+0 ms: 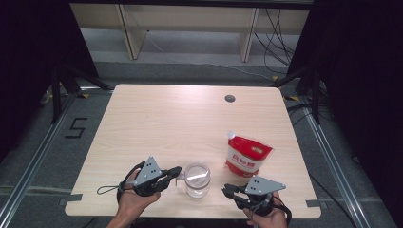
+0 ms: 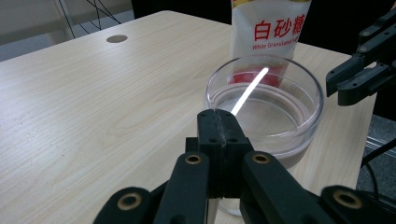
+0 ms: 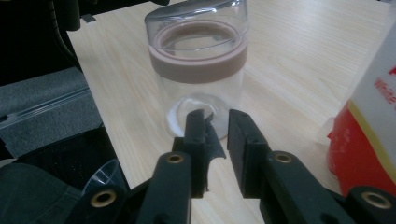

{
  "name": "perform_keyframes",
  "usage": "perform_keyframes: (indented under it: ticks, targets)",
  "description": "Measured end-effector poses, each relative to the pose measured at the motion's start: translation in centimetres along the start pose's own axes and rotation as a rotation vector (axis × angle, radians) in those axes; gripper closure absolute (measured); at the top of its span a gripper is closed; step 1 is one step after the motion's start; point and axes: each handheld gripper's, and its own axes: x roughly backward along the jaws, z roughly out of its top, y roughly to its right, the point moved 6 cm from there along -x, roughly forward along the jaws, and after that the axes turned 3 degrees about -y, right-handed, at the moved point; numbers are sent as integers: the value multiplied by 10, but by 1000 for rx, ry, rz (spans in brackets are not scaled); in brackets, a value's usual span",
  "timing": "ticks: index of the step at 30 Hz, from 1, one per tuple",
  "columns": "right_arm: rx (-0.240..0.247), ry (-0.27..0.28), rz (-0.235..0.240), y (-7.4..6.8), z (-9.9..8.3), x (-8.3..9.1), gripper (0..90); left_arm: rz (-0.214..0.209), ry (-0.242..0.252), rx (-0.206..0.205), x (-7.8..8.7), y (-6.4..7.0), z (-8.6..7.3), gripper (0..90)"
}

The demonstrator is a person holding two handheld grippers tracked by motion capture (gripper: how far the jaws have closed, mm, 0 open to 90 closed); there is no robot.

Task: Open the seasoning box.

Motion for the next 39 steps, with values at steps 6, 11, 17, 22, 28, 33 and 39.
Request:
perform_keyframes:
  ticks: [6, 11, 17, 22, 28, 33, 39]
  targets:
    - [50, 17, -12, 0, 12, -8, 865, 6, -7, -6, 1, 0, -1, 895]
    - [62, 11, 6, -3, 18, -20, 860, 1, -7, -10, 1, -2, -1, 895]
    - [82, 40, -7, -6, 32, -26, 872, 0, -6, -15, 1, -1, -1, 895]
    - [83, 28, -9, -8, 37, -30, 895, 1, -5, -16, 1, -1, -1, 895]
    - [108, 41, -24, -9, 44, -34, 900, -9, -18, -11, 2, -1, -2, 889]
    - [110, 56, 0, -9, 48, -34, 900, -10, 19, 40, 8, -4, 0, 758]
    - [95, 81, -9, -12, 57, -32, 900, -40, -32, 55, 24, -6, -13, 462]
